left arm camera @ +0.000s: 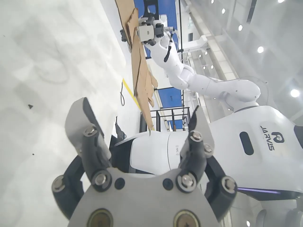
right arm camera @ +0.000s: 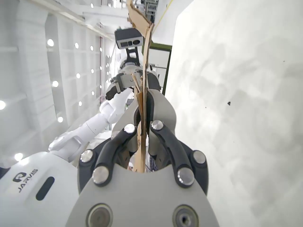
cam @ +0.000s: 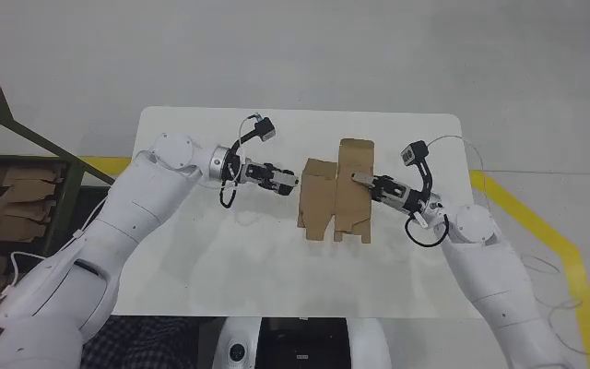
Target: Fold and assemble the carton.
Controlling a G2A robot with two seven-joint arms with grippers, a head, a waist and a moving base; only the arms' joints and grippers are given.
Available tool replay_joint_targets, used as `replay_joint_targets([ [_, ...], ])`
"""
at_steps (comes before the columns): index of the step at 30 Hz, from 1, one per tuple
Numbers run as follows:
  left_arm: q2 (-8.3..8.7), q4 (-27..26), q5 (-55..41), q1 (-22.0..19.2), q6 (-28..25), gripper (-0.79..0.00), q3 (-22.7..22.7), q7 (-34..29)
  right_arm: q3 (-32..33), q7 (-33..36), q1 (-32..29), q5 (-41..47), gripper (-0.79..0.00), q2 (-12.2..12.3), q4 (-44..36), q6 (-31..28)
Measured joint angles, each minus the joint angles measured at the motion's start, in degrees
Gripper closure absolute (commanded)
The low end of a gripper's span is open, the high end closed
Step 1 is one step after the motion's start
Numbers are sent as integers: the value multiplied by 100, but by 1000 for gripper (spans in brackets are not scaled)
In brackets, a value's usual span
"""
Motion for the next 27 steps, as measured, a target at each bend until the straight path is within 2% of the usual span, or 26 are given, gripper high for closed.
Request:
replay_joint_targets([
  [8, 68, 20, -212, 354, -201, -785, -396, 508, 264, -1712, -560, -276, 0, -10, -663, 534],
  [13, 6, -134, -193, 497, -126, -785, -419, 995, 90, -2845, -820, -547, 0, -89, -1106, 858],
  [17, -66, -249, 185, 541, 23, -785, -312, 1413, -140, -3559, -936, -810, 0, -166, -1369, 985],
  [24, -194, -280, 296, 577, 244, -785, -206, 1745, -347, -4318, -1041, -1256, 0, -259, -1626, 1006],
  [25, -211, -277, 285, 576, 248, -727, -195, 1743, -364, -4378, -1053, -1318, 0, -268, -1651, 1007],
  [26, -228, -272, 281, 575, 249, -462, -183, 1745, -379, -4432, -1064, -1377, 0, -277, -1672, 1007],
  [27, -251, -263, 276, 574, 251, -289, -171, 1759, -399, -4494, -1078, -1442, 0, -288, -1694, 1008],
])
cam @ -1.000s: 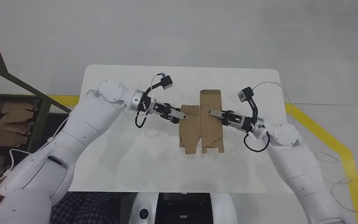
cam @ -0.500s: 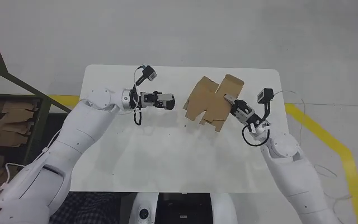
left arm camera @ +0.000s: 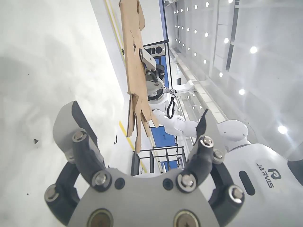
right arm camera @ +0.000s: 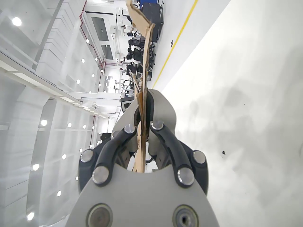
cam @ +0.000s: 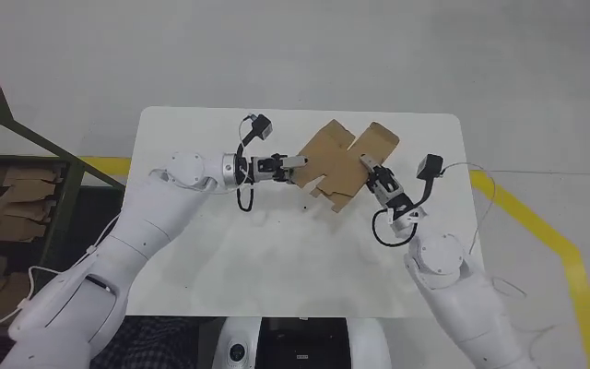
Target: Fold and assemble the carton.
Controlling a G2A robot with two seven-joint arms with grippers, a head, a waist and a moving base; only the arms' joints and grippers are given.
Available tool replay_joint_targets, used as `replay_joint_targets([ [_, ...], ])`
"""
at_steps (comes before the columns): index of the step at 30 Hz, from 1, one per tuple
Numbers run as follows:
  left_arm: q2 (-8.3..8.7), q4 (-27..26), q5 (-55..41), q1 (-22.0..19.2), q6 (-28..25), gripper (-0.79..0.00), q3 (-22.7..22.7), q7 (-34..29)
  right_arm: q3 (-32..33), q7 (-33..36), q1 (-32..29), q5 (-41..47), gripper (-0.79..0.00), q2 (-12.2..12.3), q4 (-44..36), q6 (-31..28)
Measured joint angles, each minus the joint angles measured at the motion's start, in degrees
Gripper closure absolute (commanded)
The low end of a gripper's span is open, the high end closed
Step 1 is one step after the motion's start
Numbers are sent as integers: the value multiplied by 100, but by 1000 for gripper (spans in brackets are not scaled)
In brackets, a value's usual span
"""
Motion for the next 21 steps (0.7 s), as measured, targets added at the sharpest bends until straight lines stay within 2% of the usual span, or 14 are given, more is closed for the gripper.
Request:
replay_joint_targets([
  [2, -31, 19, -17, -1, 11, -65, 10, 17, -26, -69, -16, -61, 0, -18, -23, 6],
  [3, -49, 39, -24, -5, 22, 0, 12, 19, -40, -97, -22, -89, 0, -28, -32, 12],
  [15, -207, 326, -123, -66, 92, 0, -24, -89, -55, -152, -79, -258, -6, -111, -67, -20],
  [17, -222, 355, -133, -74, 77, 0, -45, -137, -42, -142, -84, -286, -357, -120, -68, -23],
  [18, -228, 377, -147, -79, 69, 0, -69, -175, -29, -117, -85, -290, -720, -124, -66, -23],
  [19, -231, 395, -156, -83, 60, 0, -92, -207, -16, -74, -84, -279, -785, -127, -60, -17],
  [21, -231, 435, -160, -91, 46, 0, -149, -290, 25, 171, -49, -203, -785, -124, -22, -6],
])
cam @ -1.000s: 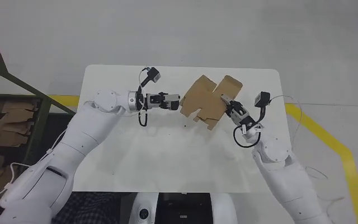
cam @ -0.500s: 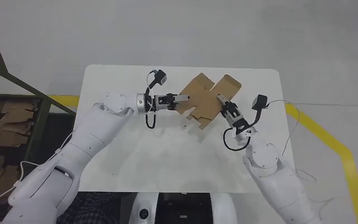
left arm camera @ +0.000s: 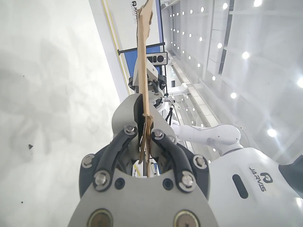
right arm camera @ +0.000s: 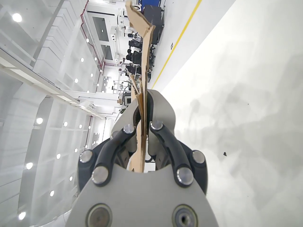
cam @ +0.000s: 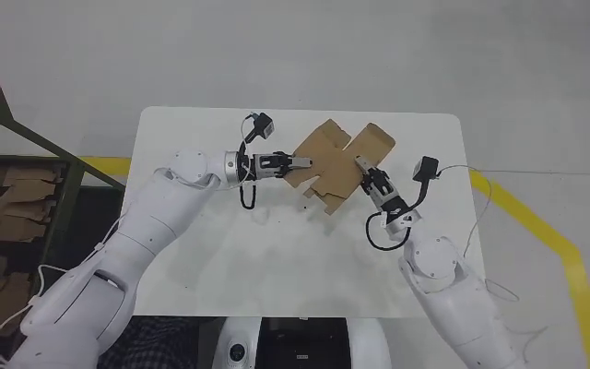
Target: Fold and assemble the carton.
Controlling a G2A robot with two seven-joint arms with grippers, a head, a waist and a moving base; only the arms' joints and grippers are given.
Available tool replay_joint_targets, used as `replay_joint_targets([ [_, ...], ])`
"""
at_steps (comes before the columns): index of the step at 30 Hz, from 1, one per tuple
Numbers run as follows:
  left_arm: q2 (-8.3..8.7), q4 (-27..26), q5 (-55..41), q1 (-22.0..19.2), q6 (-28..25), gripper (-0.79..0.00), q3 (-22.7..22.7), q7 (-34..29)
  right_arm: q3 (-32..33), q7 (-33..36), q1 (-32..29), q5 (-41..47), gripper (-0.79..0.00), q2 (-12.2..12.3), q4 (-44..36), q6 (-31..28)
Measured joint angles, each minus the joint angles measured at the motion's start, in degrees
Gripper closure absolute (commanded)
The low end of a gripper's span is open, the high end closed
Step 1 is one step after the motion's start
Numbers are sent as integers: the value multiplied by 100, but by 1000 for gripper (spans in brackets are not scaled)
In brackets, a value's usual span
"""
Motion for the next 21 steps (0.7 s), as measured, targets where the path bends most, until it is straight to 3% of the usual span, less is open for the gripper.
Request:
replay_joint_targets([
  [5, 28, 43, 144, -44, -4, 0, -129, -335, 302, 920, 185, 405, -785, 44, 267, -145],
  [15, 107, 99, 350, -31, -26, 0, -383, -1045, 897, 3556, 686, 1226, -785, 184, 1078, -715],
  [21, 147, 90, 347, 3, -81, 0, -514, -1458, 976, 4678, 930, 1131, -785, 248, 1413, -1041],
])
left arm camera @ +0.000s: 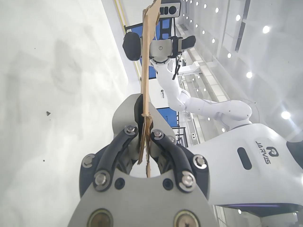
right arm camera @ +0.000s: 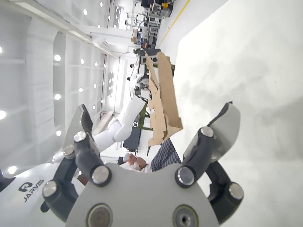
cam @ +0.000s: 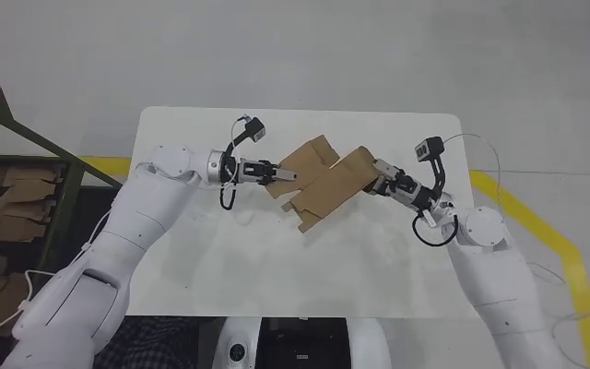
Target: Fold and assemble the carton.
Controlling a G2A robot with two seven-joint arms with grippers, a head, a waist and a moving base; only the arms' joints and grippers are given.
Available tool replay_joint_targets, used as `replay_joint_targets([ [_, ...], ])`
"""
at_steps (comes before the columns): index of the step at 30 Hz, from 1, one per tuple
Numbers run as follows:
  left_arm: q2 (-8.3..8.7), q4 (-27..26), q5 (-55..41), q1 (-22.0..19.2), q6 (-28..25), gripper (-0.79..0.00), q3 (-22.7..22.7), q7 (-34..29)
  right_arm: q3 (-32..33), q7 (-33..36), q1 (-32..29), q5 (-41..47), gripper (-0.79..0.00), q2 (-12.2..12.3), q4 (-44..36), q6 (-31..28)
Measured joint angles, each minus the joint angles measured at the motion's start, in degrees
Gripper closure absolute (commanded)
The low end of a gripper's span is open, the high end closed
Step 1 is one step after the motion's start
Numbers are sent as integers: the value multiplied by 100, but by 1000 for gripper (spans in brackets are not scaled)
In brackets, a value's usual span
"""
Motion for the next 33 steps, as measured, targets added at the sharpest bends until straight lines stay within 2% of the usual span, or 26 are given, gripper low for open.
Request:
replay_joint_targets([
  [3, 13, -37, 50, 18, -4, 0, -42, -103, -24, 259, 98, -125, -785, 15, 124, -115],
  [4, 16, -51, 65, 25, -1, 0, -52, -121, -35, 308, 126, -147, -739, 16, 154, -147],
  [6, 21, -91, 90, 41, 4, 0, -73, -162, -63, 397, 179, -172, -579, 18, 212, -212],
  [7, 23, -107, 104, 46, 8, 0, -81, -180, -73, 432, 199, -173, -456, 19, 234, -235],
  [8, 24, -122, 122, 50, 12, 0, -87, -195, -82, 462, 218, -176, -379, 20, 255, -255],
  [12, 23, -188, 134, 71, 47, 0, -103, -271, -119, 588, 282, -214, -305, 29, 324, -310],
  [18, 17, -199, 151, 81, 82, 0, -125, -305, -189, 794, 318, -295, -259, 45, 353, -385],
  [20, 13, -204, 151, 78, 94, 0, -130, -317, -222, 851, 324, -322, -222, 49, 354, -409],
  [22, 9, -209, 155, 71, 103, 0, -132, -326, -248, 888, 332, -343, -148, 52, 361, -423],
  [24, 4, -215, 163, 63, 117, 0, -133, -339, -268, 907, 342, -348, 0, 55, 375, -426],
  [30, -5, -209, 102, 51, 155, 0, -158, -378, -294, 951, 360, -286, 0, 66, 419, -410],
  [31, -7, -202, 74, 51, 160, -231, -164, -383, -295, 964, 361, -275, 0, 68, 424, -411],
  [32, -9, -197, 46, 52, 167, -348, -169, -389, -295, 975, 361, -258, 0, 71, 428, -411],
  [33, -13, -193, -5, 55, 179, -683, -174, -403, -295, 987, 359, -223, 0, 73, 429, -411],
])
